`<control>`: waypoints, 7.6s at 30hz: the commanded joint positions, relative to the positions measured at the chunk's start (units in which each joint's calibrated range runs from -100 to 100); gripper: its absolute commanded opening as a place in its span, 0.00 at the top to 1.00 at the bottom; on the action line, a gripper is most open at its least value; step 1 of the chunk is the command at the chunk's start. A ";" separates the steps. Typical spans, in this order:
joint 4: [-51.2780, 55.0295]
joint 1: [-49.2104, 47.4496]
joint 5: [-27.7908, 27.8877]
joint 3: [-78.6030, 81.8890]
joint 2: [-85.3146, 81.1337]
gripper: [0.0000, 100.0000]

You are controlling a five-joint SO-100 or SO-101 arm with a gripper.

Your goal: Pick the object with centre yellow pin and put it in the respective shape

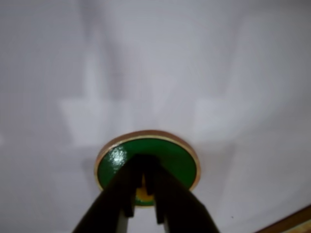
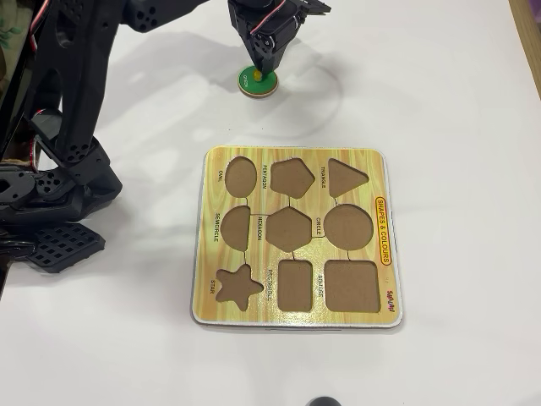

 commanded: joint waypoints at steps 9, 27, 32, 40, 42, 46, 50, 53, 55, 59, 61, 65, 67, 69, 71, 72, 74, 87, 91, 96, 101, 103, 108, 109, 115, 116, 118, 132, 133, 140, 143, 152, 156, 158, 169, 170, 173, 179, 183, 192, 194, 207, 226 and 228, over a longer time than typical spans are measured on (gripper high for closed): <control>0.33 -0.55 0.38 -0.18 -0.17 0.86; 1.19 -0.65 0.33 3.87 -0.76 0.86; 1.28 -0.65 0.07 3.96 -0.76 0.86; 7.50 -0.55 0.27 3.96 -0.76 0.86; 6.90 -0.65 0.27 3.96 -0.76 0.86; 6.73 -0.65 0.12 3.96 -0.59 0.86; 6.64 -0.65 -0.04 3.78 -0.68 0.86; 6.64 -0.65 -0.09 3.69 -0.68 0.91; 6.64 -0.65 -0.09 3.78 -0.68 0.98; 6.64 -0.65 -0.09 3.78 -0.68 0.99; 6.64 -0.65 -0.09 3.60 -0.68 0.99; 6.64 -0.75 -0.09 3.60 -0.76 0.99; 6.55 -0.75 -0.14 3.60 -0.76 0.99; 6.55 -0.75 -0.14 3.69 -0.76 0.98; 6.55 -0.75 -0.14 3.69 -0.76 0.97; 6.55 -0.75 -0.14 3.69 -0.76 0.95; 6.55 -0.75 -0.14 3.60 -0.76 0.90; -0.53 -0.84 -0.14 3.69 -0.76 0.88; -1.23 -0.84 -0.14 3.78 -0.76 0.88; -1.14 -0.84 -0.14 3.78 -0.76 0.88; -0.36 -0.84 0.01 3.96 -0.68 0.88; -0.36 -0.84 0.07 3.96 -0.68 0.88; 1.45 -0.84 -0.09 3.96 -0.68 0.88; 1.71 -0.84 -0.09 3.96 -0.68 0.88; 1.89 -0.84 -0.09 3.96 -0.68 0.88; 1.97 -0.84 -0.09 3.96 -0.68 0.88; 1.97 -0.84 0.27 3.96 -0.68 0.88; 2.06 -0.84 0.33 5.58 -0.84 0.88; 2.06 -0.84 0.33 5.58 -0.84 0.88; 2.06 -1.33 0.07 5.58 -0.84 0.90; 1.97 -1.43 0.01 5.58 -0.84 0.97; 1.89 -1.43 0.12 5.76 -0.84 0.99; 1.97 -1.43 0.17 5.76 -0.84 0.99; 1.97 -1.43 0.43 5.22 -0.93 0.99; 1.11 -0.06 -0.04 12.77 -12.81 0.99; 1.11 0.23 -0.09 13.67 -13.98 0.99; 1.11 1.89 -0.09 15.74 -17.41 0.99; 1.11 8.82 -0.14 18.17 -24.11 0.99; 1.11 15.56 -0.14 17.90 -26.62 0.99; 1.28 30.11 0.38 17.18 -28.96 0.99; 1.28 32.46 0.43 17.18 -28.96 0.99; 1.54 43.69 -0.04 17.09 -29.05 0.99; 1.19 53.45 0.38 17.18 -28.46 0.99; 1.19 53.45 0.12 17.18 -28.29 0.99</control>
